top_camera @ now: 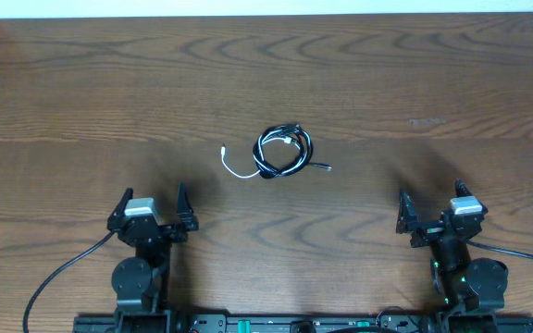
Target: Untangle cables
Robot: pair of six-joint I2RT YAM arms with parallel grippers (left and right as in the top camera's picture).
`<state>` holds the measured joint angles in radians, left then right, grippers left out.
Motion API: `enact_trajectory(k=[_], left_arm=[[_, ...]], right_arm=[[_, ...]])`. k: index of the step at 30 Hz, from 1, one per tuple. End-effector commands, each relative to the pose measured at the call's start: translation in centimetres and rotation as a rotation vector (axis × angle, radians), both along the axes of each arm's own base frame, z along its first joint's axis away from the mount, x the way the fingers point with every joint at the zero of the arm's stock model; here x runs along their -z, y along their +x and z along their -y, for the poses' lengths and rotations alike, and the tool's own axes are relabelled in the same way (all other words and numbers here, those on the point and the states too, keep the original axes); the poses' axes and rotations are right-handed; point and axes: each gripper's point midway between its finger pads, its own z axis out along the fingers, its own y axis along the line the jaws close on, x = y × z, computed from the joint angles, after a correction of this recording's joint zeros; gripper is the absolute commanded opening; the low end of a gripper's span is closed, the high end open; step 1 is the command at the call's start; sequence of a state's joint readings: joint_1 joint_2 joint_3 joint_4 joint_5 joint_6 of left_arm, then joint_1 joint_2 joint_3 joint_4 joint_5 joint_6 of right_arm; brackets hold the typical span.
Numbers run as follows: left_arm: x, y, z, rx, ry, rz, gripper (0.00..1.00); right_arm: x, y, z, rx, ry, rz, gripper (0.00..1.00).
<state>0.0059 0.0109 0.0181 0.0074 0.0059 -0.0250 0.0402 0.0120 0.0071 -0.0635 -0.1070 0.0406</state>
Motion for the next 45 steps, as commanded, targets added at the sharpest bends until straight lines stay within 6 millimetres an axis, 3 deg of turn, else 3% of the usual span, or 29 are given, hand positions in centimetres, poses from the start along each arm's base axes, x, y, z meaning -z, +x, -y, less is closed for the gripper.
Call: enact_trajectory(k=[1,8,12,15,18,25,29,32,39,45], left_arm=[[-0.5,0.1,0.1,0.007,0.013,0.034,0.98],[-3.6,-0.2,0.1,0.007,0.014,0.079,0.98],[-6.1,0.1,1.2,0.075,0.011,0.060,0.98],[-8.9,1.5,2.9,0.171,0.003,0.016,0.98],[-10.5,2.7,3.5,0.208,-0.003,-0.023,0.98],[-12.7,6.3,4.6,0.277,-0.020,-0.244,0.98],[-13.1,9.5,6.4,0.344,-0.037,-0.337,0.98],[-12.3,11.2,8.1,0.387,-0.042,-0.456,0.98],[-9.5,13.0,10.6,0.435,-0.057,-0.775,0.98],[-9.6,14.3,14.7,0.561,-0.066,-0.793,0.98]], right_arm=[[-0.2,0.1,0.3,0.018,-0.013,0.012,0.99],[-2.4,0.0,0.3,0.019,0.000,0.077,0.99],[-3.8,-0.1,0.3,0.020,0.010,0.084,0.99],[-6.0,0.2,0.2,0.015,0.010,0.077,0.99],[-7.6,0.7,0.1,0.012,0.018,0.056,0.99],[-9.6,3.6,-0.9,-0.033,0.104,-0.058,0.99],[-9.2,5.8,-1.9,-0.078,0.105,-0.141,0.99],[-8.7,7.0,-3.0,-0.140,0.114,-0.195,0.99],[-9.8,9.5,-4.5,-0.284,0.215,-0.303,0.99],[-10.8,11.4,-4.8,-0.388,0.326,-0.505,0.99]])
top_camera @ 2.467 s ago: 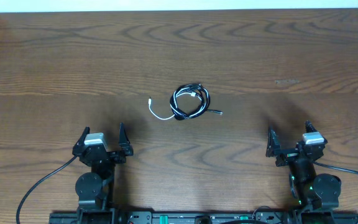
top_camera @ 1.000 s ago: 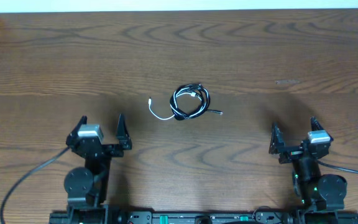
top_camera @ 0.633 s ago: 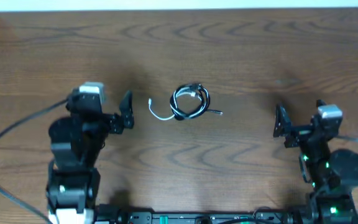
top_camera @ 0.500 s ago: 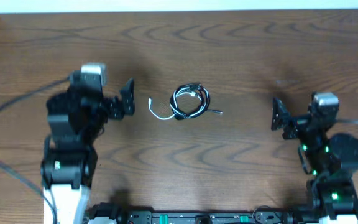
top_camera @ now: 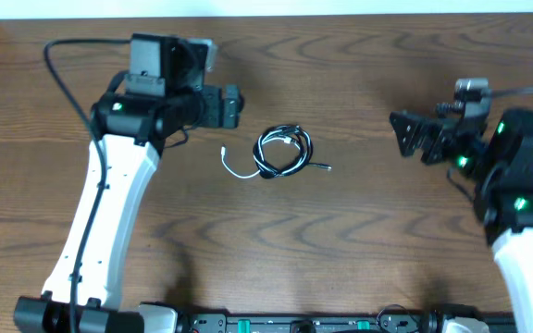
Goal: Untangle cables
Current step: 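Move the left gripper over the black-white cable bundle and lower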
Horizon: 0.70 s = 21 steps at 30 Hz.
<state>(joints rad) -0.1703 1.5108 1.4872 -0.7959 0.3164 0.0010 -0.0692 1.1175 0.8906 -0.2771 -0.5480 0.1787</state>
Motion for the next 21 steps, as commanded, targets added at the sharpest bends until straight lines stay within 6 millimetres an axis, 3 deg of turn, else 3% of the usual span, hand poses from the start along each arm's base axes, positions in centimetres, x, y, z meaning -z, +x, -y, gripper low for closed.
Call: enact_trajectory(k=[1,5,8,10,11,12,18,21], left_arm=[[-1.8,0.2,3.4,0.114,-0.086,0.046,0.98],[-2.4,-0.9,5.6,0.173,-0.202,0.007,0.98],[-2.1,-1.2,6.8,0.196,-0.273,-0.043,0.95],[0.2,-1.0,7.0,0.163,-0.271,-0.123,0.87],[1.9,-0.7,6.9,0.112,-0.260,-0.181,0.83],[2.8,-0.5,6.9,0.086,-0.244,-0.204,0.83],[10.6,1.3,5.6,-0.040,0.043,-0.279,0.83],[13.3,1.8,5.8,-0.012,0.085,-0.308,0.72]], right_arm=[[-1.8,0.8,-0.9,-0.085,0.090,-0.077,0.99],[-2.2,2.7,-0.5,-0.077,0.081,-0.049,0.99],[-1.9,2.7,-0.9,-0.078,0.113,-0.073,0.99],[-1.9,2.7,-1.1,-0.078,0.118,-0.080,0.99],[-1.5,2.9,-0.9,-0.058,0.106,-0.089,0.89],[-1.2,3.0,-0.6,-0.040,0.097,-0.100,0.88],[0.7,2.6,0.5,0.034,0.060,-0.178,0.88],[1.1,2.4,0.6,0.041,0.057,-0.200,0.88]])
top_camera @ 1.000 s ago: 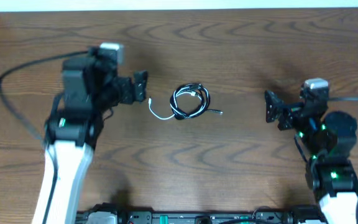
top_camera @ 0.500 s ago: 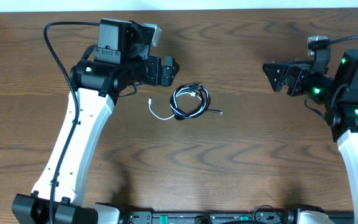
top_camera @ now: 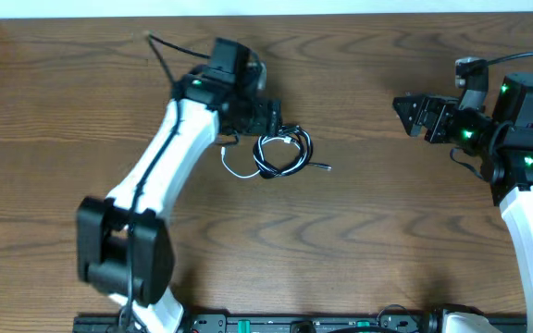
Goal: Untangle cables
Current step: 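Move the left gripper over the black-white cable bundle and lower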
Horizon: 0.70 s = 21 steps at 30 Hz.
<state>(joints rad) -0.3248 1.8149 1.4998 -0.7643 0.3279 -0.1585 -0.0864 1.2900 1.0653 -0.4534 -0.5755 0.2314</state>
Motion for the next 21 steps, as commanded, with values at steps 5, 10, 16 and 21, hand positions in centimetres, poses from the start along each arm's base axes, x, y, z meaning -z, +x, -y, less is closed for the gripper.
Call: enact_trajectory(k=[5,10,16,21], left_arm=[[6.2,1.1,-1.1,0.027,0.140,-0.063,0.68],[8.1,-0.9,-1.7,-0.090,0.150,-0.213,0.68],[9.3,-2.9,-2.0,-0.322,0.143,-0.365,0.55],[10.3,-3.8,-1.7,-0.412,0.163,-0.397,0.50]], right_arm=[[0.0,0.4,0.6,0.040,-0.028,-0.009,0.87],[0.3,0.1,0.3,0.032,-0.027,-0.029,0.85],[1.1,0.3,0.1,0.044,-0.054,-0.047,0.82],[1.8,0.5,-0.5,0.028,-0.058,-0.064,0.79]])
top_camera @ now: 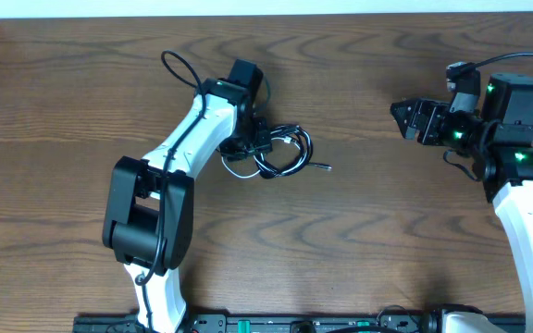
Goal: Untangle cables
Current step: 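Move the left gripper over the black-white cable bundle and lower, then grasp the cable bundle with the left gripper and lift it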
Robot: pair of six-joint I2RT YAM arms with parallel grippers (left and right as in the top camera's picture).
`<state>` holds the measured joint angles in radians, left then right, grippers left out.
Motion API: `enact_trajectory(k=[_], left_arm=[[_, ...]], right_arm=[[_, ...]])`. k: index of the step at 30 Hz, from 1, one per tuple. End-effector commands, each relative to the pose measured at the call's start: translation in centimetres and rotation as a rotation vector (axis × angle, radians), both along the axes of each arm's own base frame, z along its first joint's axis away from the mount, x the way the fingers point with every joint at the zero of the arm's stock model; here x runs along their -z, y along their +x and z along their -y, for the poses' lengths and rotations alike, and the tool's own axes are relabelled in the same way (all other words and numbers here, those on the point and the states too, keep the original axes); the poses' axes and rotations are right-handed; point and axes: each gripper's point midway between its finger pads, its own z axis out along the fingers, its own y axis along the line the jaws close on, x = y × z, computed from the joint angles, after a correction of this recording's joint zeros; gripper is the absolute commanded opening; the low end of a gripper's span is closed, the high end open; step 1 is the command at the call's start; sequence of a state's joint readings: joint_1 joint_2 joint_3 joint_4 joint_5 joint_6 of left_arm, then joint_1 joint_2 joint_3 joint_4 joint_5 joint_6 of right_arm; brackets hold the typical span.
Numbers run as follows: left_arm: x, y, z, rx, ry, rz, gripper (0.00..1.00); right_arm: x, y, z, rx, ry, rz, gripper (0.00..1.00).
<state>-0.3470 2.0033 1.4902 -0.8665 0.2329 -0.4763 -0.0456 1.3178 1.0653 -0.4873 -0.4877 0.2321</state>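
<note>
A small tangle of cables lies at the table's middle: a black coil (288,157) with a short tail to the right, and a thin white cable (240,172) looping out at its lower left. My left gripper (261,143) is down at the coil's left edge, over the spot where the white cable leaves it. Its dark fingers merge with the black cable, so their spread does not show. My right gripper (400,115) hangs at the far right, pointing left toward the tangle and well apart from it, fingers spread with nothing between them.
The left arm (188,148) stretches from the near edge across the table's left-middle. The right arm (516,185) stands along the right side. The wooden table (387,240) ends at a pale wall along the far edge.
My left gripper has come down and slightly nearer, from just behind the coil's upper left onto its left edge. The right gripper has barely shifted. The cables lie as before.
Both arms were first folded at the near edge, grippers open, the tangle untouched. Then both were raised, the left far left of the coil, the right at the far right. The left then stood just behind the coil and is now at its left edge.
</note>
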Motion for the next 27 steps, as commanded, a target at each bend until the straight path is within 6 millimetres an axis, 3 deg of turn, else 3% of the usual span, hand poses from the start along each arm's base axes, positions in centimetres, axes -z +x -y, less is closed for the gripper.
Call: enact_trajectory(k=[1,14,21,24,27], left_arm=[[1.9,-1.2,0.0,-0.124,0.051,-0.048,0.49],[4.4,-2.1,2.1,-0.160,0.063,0.001,0.43],[4.6,-1.9,2.5,-0.161,0.055,0.018,0.08],[4.2,-1.2,3.0,-0.151,0.028,0.047,0.07],[1.6,0.0,4.9,-0.049,-0.074,0.116,0.08]], right_arm=[[-0.1,0.5,-0.3,0.000,-0.005,-0.002,0.79],[0.6,0.4,-1.6,-0.033,-0.005,-0.020,0.78],[0.6,0.4,-1.8,-0.037,-0.008,-0.020,0.79],[0.8,0.4,-1.8,-0.037,-0.008,-0.025,0.79],[1.0,0.4,-1.8,-0.038,-0.007,-0.034,0.79]])
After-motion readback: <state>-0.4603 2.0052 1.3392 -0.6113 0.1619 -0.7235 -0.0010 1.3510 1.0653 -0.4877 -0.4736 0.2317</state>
